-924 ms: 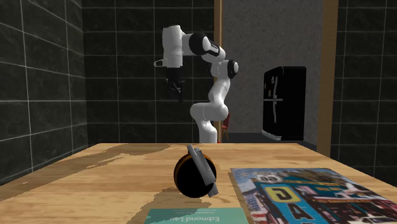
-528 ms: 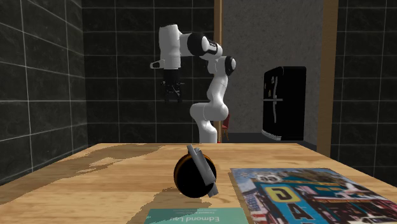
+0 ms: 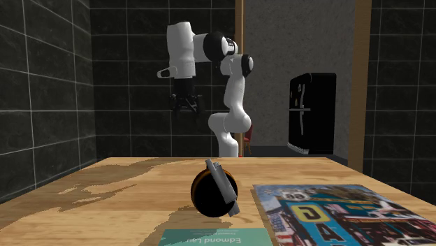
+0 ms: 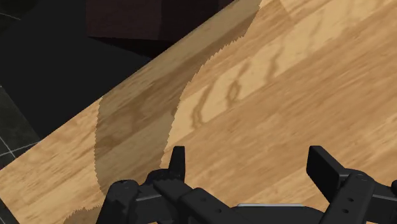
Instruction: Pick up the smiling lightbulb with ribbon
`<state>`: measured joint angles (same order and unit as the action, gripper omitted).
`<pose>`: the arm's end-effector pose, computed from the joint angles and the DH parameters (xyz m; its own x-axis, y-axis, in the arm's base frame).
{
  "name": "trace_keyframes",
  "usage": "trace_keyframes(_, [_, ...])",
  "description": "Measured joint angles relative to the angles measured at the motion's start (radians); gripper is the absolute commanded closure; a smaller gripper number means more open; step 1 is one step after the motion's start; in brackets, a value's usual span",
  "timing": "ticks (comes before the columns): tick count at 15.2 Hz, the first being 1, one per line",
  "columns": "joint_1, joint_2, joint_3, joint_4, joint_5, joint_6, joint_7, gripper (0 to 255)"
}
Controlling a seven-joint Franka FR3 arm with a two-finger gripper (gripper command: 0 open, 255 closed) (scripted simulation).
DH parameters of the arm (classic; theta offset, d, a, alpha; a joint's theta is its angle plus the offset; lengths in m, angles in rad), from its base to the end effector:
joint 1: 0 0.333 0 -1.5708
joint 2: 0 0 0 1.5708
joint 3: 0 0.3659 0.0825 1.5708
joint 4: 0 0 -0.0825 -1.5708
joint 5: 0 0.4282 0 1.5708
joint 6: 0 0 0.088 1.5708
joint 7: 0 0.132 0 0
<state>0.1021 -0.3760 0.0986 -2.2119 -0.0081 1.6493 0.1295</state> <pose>0.4302 0.0905 0.5242 0.9822 0.0551 -0.1798 0.0683 -0.9954 0.0677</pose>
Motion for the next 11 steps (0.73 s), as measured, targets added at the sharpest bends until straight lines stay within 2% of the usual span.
trace_keyframes(3, [0.019,0.090,0.016,0.052,0.016,0.039,-0.014,0])
trace_keyframes(11, [0.074,0.362,0.074,0.276,0.044,0.090,-0.033,0])
